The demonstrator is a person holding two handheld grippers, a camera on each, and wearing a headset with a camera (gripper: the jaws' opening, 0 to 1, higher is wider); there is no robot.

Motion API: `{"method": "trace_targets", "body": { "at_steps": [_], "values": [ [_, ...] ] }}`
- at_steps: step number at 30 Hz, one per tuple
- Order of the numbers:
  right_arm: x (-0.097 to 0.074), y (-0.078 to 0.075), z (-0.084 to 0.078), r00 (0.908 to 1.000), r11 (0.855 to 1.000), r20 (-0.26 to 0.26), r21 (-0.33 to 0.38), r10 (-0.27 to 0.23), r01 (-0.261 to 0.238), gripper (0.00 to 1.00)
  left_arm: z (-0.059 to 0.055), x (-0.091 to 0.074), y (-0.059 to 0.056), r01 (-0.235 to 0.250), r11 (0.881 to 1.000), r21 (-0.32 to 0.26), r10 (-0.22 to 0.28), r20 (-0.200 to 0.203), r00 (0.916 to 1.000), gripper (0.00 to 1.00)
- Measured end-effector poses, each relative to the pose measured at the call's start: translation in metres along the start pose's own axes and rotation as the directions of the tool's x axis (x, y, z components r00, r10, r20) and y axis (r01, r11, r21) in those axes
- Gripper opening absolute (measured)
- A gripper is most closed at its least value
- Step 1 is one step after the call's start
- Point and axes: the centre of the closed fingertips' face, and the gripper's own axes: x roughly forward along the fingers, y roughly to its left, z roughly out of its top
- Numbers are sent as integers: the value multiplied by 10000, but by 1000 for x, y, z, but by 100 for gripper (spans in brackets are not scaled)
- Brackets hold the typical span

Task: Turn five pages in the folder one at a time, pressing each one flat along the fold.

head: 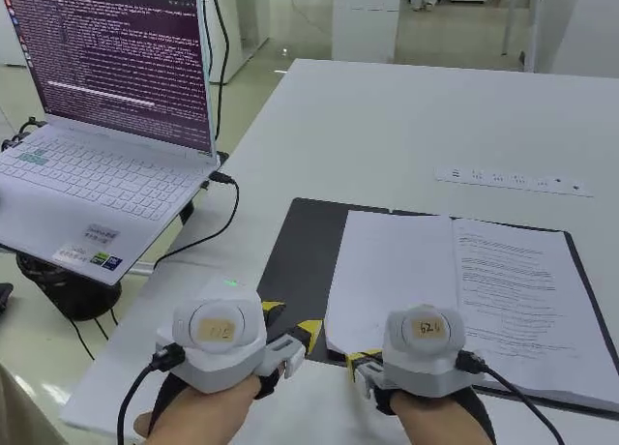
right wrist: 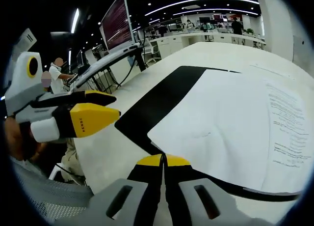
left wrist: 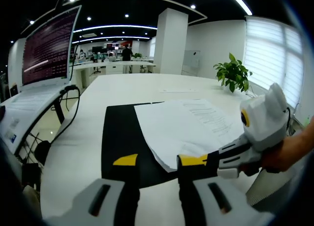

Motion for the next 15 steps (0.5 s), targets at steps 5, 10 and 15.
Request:
{"method": "trace_targets", "body": {
  "at_steps": [5,10,15],
  "values": [
    [-14,-7,6,9990,9993,453,370,-20,3,0,-3,19,-16,334,9990,310,-324,-308,9990,29],
    [-32,-27,20,9924,9950,1191,982,-294,177,0,-12,43,-30,572,9961,674,-521,-748,9958,28],
    [-47,-57,30,9812,9909,1801,1259,-691,467,0,-25,62,-41,645,9941,872,-537,-1209,9912,27]
  ]
}}
